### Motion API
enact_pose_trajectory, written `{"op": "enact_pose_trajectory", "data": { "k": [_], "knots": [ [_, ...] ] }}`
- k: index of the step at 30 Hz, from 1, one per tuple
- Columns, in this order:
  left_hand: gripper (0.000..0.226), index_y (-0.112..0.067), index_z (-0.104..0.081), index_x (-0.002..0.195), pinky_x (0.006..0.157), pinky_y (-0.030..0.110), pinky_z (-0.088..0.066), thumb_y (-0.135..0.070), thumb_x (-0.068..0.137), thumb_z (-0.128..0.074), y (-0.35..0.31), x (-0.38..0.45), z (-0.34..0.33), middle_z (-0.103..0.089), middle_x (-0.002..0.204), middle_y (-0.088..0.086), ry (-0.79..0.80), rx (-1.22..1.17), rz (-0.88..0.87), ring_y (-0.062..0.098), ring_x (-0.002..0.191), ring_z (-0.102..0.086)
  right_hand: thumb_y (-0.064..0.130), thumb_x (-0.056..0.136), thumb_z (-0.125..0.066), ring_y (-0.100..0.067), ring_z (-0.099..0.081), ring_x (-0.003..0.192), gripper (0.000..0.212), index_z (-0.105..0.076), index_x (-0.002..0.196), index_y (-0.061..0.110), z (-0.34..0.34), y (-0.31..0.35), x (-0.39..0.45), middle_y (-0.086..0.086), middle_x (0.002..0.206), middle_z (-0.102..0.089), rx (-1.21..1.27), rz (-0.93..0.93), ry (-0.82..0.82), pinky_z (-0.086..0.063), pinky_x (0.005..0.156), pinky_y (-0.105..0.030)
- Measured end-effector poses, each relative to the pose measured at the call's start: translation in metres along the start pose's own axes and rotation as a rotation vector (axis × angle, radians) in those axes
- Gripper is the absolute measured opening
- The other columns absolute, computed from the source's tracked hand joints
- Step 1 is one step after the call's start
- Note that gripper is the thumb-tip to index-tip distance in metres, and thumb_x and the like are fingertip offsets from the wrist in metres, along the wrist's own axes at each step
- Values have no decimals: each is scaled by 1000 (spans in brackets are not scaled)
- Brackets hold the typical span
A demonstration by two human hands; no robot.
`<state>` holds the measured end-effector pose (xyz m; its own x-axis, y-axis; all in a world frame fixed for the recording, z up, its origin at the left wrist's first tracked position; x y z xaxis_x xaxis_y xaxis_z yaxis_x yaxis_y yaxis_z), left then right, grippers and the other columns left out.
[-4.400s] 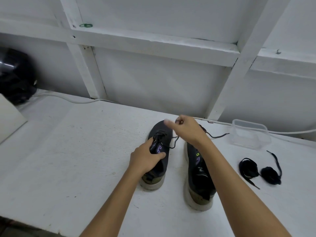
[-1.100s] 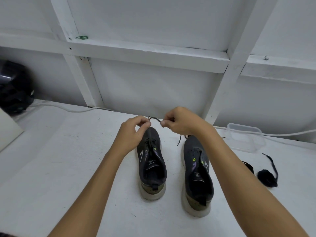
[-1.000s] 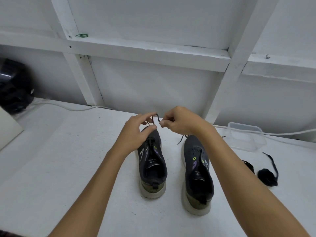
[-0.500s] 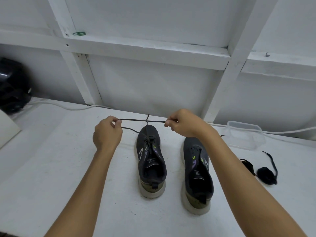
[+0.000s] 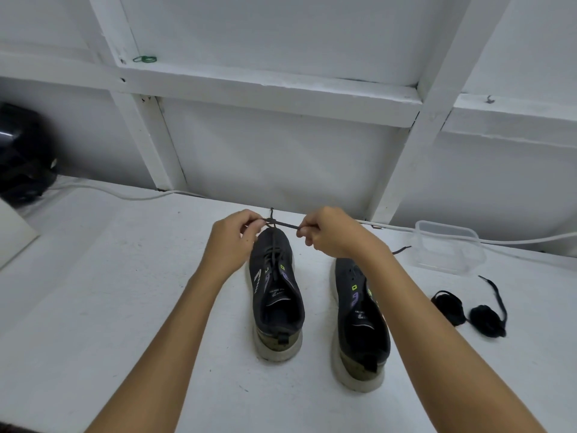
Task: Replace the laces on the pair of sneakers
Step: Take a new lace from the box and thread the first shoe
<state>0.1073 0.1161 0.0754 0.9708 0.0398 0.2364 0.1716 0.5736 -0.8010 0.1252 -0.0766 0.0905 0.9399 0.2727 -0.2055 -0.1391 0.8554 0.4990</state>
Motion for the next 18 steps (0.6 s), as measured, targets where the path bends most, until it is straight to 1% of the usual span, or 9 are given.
{"op": "enact_pose_trajectory", "data": {
  "k": [3,7,8,10,11,13,14,16,18],
  "knots": [
    [12,-13,-70,92,71,17,-48,-17,98,-61,10,3,10,-68,81,-5,-70,60,-4,15,76,-68,13,98,-52,-13,-68,88,25,-74,106,24,-5,-6,-3,17,86,-68,-6,-25,20,-57,90,-40],
    [12,-13,-72,97,79,36,-52,-18,98,-62,19,2,15,-68,91,-2,-139,133,0,19,79,-65,15,97,-56,-13,-71,88,20,-71,96,28,-11,-13,-2,8,91,-75,13,-82,1,-58,88,-40],
    [12,-14,-73,101,80,37,-52,-19,97,-63,19,0,15,-67,97,-1,-156,155,20,18,79,-63,16,97,-57,-15,-71,91,19,-71,95,28,-12,-15,-1,9,91,-75,13,-100,-25,-58,87,-39],
    [19,-18,-69,115,78,32,-46,-20,96,-64,20,-7,12,-60,111,-2,-192,175,99,16,76,-59,19,98,-60,-18,-68,94,15,-72,94,27,-12,-23,-1,8,92,-74,28,-167,-96,-56,82,-34],
    [21,-19,-67,116,77,30,-43,-20,95,-66,18,-12,9,-57,112,-3,-195,181,129,16,75,-58,23,99,-61,-19,-66,94,13,-73,97,26,-13,-28,-2,6,93,-72,39,-209,-137,-51,78,-31],
    [12,-19,-66,102,73,31,-46,-23,92,-69,18,-18,-3,-62,98,-4,-110,166,168,16,74,-58,31,99,-63,-19,-60,91,14,-75,102,26,-16,-38,-7,4,92,-68,108,-276,-213,-43,74,-29],
    [8,-18,-68,95,71,27,-48,-26,91,-70,19,-21,-11,-66,90,-3,-10,142,206,13,74,-59,31,98,-64,-19,-61,90,13,-76,101,25,-19,-43,-9,3,92,-69,186,-294,-244,-44,74,-29],
    [14,-21,-74,89,64,16,-44,-34,91,-69,24,-29,-28,-70,86,-5,207,116,297,4,78,-61,26,96,-68,-18,-67,84,11,-77,98,20,-29,-50,-13,-1,86,-74,417,-325,-297,-55,77,-34],
    [20,-23,-77,88,64,17,-43,-40,92,-68,31,-35,-37,-72,89,-8,317,75,377,3,83,-63,16,94,-69,-14,-69,69,10,-76,98,11,-41,-53,-16,-4,78,-74,650,-382,-313,-61,72,-32]
  ]
}}
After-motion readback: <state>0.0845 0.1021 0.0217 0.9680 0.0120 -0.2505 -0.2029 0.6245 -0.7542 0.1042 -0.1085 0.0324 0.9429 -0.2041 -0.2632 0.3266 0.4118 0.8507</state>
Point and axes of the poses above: each hand's wrist, its own x-axis towards the middle knuckle, its own z-axis out of the back of the hand, y = z × x, the point moved 7 cm from there along x, towards the middle knuckle
